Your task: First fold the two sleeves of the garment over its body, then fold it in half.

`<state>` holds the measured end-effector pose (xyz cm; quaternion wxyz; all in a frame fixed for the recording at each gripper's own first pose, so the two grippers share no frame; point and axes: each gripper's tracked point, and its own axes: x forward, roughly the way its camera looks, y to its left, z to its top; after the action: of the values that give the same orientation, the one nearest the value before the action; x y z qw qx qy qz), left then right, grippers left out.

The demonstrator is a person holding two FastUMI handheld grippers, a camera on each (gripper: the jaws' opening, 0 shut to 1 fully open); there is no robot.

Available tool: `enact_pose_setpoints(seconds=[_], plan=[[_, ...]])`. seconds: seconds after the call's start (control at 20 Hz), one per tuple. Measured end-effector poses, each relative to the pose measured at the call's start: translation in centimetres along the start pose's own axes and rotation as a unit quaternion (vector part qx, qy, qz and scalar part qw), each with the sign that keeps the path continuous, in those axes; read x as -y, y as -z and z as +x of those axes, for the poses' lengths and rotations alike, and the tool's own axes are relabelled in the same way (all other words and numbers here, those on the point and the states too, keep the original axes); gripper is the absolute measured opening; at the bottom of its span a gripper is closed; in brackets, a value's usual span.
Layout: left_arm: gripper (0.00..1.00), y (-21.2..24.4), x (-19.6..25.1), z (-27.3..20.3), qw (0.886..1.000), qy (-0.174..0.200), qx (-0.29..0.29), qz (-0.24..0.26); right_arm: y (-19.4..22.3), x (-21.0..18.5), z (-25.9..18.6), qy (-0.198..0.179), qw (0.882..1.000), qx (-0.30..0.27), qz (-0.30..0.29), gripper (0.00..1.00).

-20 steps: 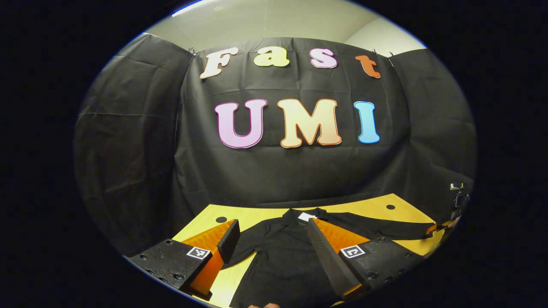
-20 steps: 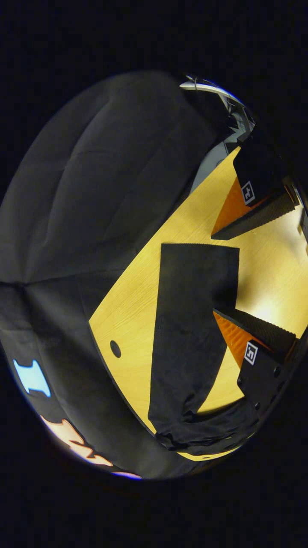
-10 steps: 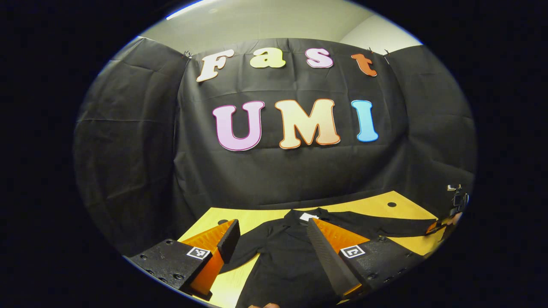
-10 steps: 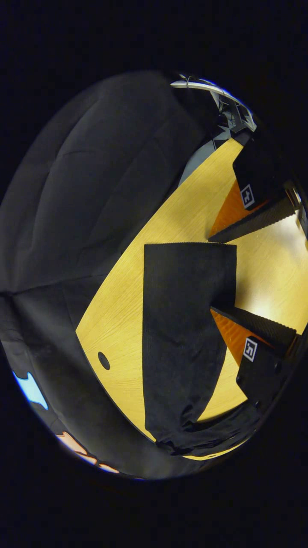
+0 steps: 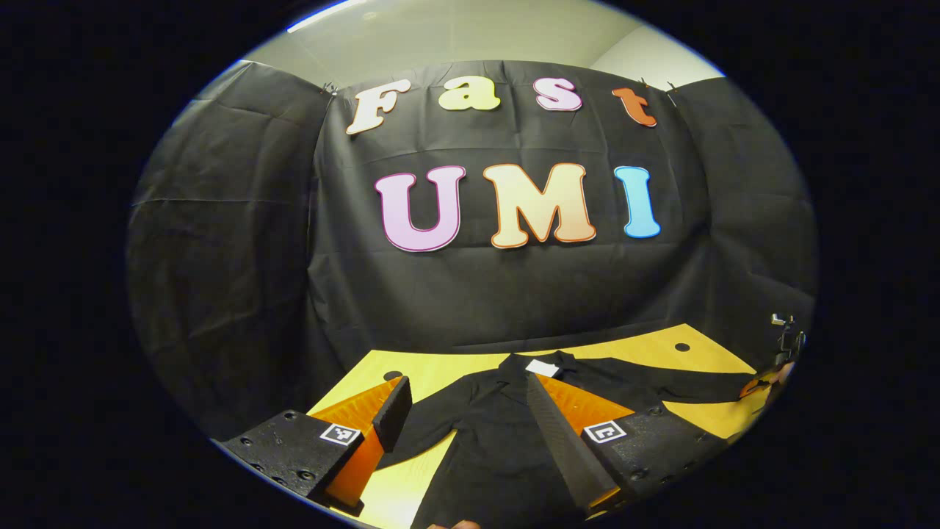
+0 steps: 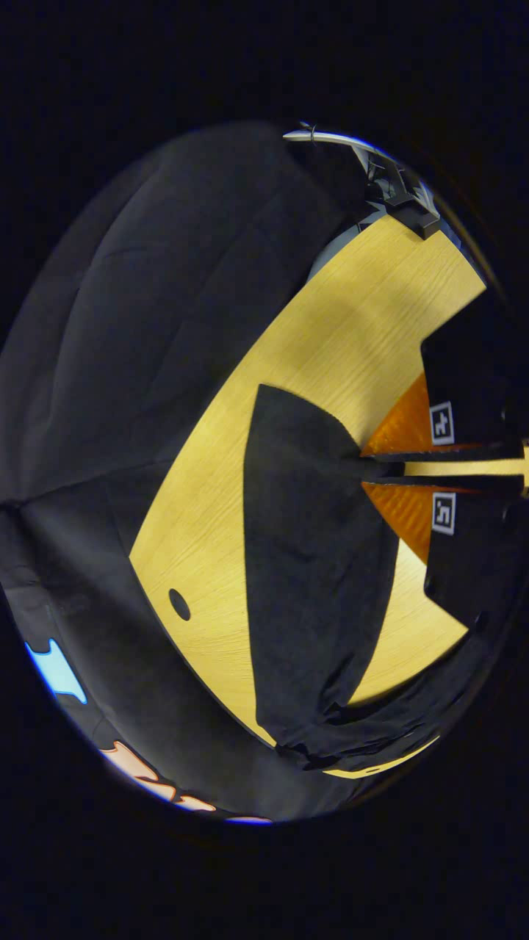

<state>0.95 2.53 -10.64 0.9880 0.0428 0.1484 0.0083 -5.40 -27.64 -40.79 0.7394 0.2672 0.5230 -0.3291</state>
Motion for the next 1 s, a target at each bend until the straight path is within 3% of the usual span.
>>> enact_pose_setpoints(seconds=[0.1, 0.3, 0.65, 0.8, 1.0], plan=[[0.96, 0.0, -0.2, 0.1, 1.000, -0.001, 0.000, 0.001, 0.0, -0.1, -0.3, -0.005, 1.000, -0.003, 0.013, 0.04], [0.96, 0.3, -1.0, 0.2, 1.000, -0.007, -0.004, -0.003, -0.3, -0.2, -0.5, -0.004, 1.000, 0.008, 0.002, 0.03], [0.96, 0.3, -3.2, 0.6, 1.000, -0.014, 0.005, -0.014, -3.4, -7.2, -4.9, -0.064, 0.994, 0.060, -0.064, 0.02], [0.96, 0.7, -4.5, 0.7, 1.000, -0.019, 0.002, -0.023, -3.8, -12.5, -7.3, -0.100, 0.982, 0.068, -0.142, 0.02], [0.94, 1.0, -6.2, 0.2, 0.999, -0.020, 0.002, -0.028, -4.2, -18.9, -13.1, -0.131, 0.955, 0.103, -0.247, 0.02]])
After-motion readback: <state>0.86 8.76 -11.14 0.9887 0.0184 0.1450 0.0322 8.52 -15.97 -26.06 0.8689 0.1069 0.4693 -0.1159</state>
